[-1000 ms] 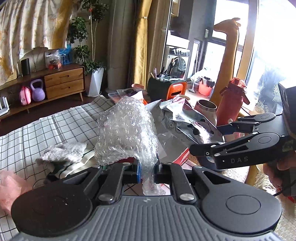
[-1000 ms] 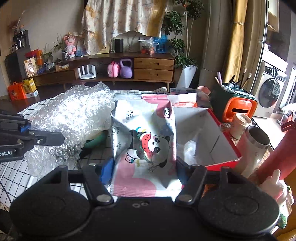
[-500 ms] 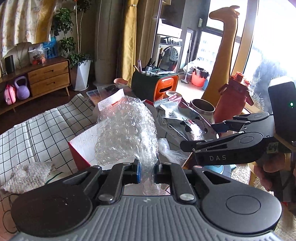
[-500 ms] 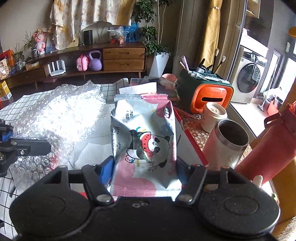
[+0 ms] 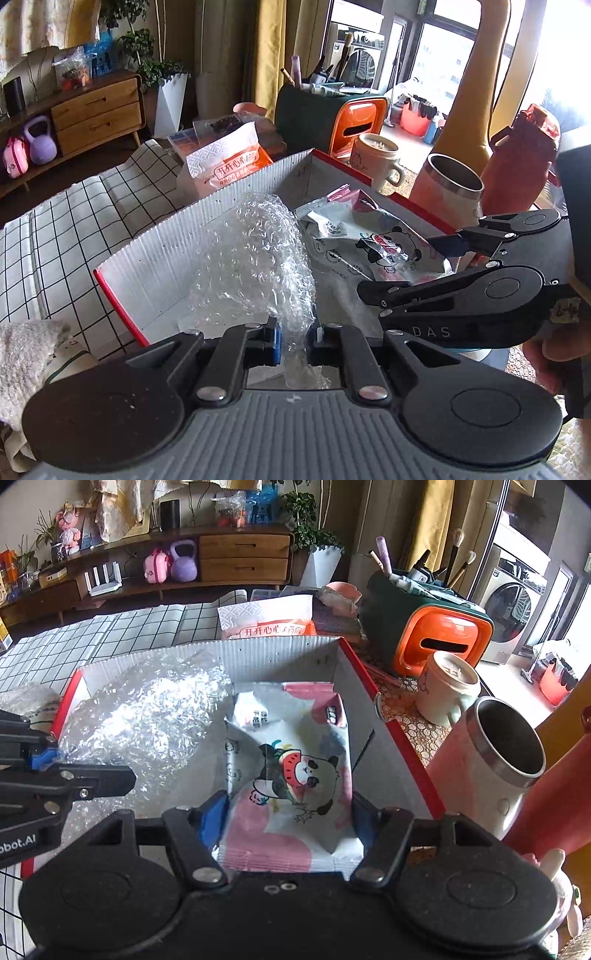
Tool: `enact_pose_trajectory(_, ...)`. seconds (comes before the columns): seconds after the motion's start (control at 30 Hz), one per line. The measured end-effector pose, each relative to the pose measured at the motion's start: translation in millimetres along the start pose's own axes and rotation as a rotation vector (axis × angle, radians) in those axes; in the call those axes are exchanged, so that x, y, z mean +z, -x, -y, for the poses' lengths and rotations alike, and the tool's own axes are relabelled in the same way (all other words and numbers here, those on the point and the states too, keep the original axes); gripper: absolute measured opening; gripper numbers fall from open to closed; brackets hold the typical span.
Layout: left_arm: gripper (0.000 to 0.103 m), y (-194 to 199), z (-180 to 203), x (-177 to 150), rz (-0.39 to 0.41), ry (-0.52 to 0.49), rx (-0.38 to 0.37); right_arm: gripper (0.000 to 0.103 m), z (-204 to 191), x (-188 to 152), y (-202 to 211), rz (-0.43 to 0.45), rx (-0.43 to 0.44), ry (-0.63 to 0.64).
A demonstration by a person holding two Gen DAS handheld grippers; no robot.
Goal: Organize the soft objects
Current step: 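Carry the bubble wrap and panda snack bag with both tools into the red box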
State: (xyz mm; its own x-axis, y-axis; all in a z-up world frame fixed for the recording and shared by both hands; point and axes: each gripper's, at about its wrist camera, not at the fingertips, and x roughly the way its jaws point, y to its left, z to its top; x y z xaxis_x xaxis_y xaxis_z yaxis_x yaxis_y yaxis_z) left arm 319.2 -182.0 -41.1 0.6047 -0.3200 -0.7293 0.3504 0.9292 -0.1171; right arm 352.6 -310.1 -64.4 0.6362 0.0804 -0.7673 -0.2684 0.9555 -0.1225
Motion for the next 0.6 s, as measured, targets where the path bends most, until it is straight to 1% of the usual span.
enact_pose_trajectory(0.1,0.012,-17.7,-3.8,2.2,-0.040,0.006,-0.004,0.068,-4.2,2.1,-12.3,-0.024,0.007,0.032)
enact_pose_trajectory(0.33,0.012,-49.4,-9.6,0.9,-0.126,0.023,0.003,0.069,-5.9,-0.6,-36.4,-0.088,0.003,0.054)
enact_pose_trajectory(0.6,0.012,-75.4,-11.6,2.5,-0.226,0.027,0.001,0.072,-1.6,-3.5,-39.5,-0.098,0.005,0.072)
